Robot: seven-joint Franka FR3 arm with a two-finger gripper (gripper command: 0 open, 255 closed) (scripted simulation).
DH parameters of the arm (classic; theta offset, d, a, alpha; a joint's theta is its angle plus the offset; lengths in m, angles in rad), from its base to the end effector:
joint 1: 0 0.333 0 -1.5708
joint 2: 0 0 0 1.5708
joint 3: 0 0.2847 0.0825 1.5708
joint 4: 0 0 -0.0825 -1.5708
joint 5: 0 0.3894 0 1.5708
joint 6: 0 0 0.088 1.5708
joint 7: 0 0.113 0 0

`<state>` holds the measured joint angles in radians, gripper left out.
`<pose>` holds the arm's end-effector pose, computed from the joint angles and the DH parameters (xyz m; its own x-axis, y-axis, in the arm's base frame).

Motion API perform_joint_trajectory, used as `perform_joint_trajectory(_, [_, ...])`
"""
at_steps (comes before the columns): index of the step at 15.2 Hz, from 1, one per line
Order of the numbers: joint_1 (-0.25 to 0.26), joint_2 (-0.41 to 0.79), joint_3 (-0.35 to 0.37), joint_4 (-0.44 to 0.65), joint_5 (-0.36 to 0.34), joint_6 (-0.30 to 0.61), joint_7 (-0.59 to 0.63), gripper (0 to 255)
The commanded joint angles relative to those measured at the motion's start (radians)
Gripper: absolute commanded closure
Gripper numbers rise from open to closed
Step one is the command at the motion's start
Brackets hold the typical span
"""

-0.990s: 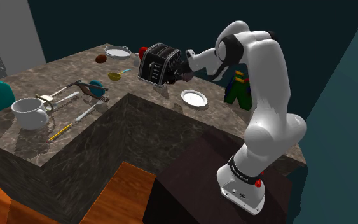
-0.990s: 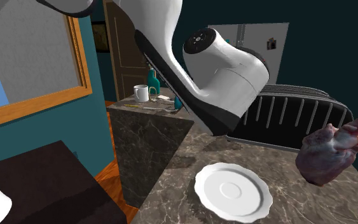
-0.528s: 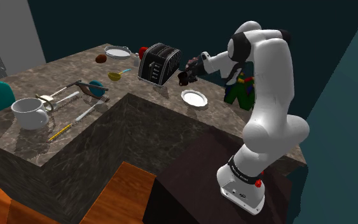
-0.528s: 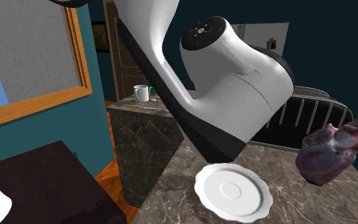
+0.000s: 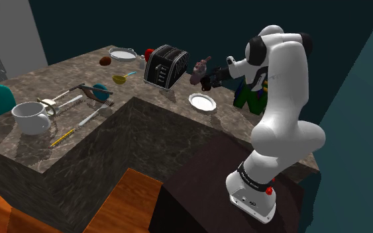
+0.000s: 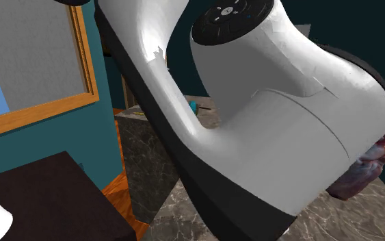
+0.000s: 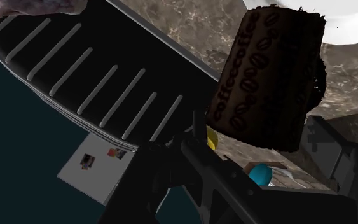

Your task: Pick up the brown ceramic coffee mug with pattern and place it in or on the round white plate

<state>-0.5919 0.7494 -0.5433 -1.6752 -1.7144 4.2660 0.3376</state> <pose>0.3878 -0.3957 0.2508 0.3688 0.7266 0.5797 0.6057 -0.6609 0.4431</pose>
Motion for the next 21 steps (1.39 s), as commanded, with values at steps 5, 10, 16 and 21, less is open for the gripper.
perform_joint_trajectory(5, [-0.028,0.05,0.021,-0.009,0.039,-0.007,-0.069,255])
perform_joint_trajectory(10, [-0.044,0.096,0.042,-0.011,0.075,-0.02,-0.122,255])
perform_joint_trajectory(16, [-0.064,0.156,0.068,-0.004,0.117,-0.033,-0.18,255])
perform_joint_trajectory(21, [-0.071,0.178,0.076,0.001,0.132,-0.037,-0.199,255])
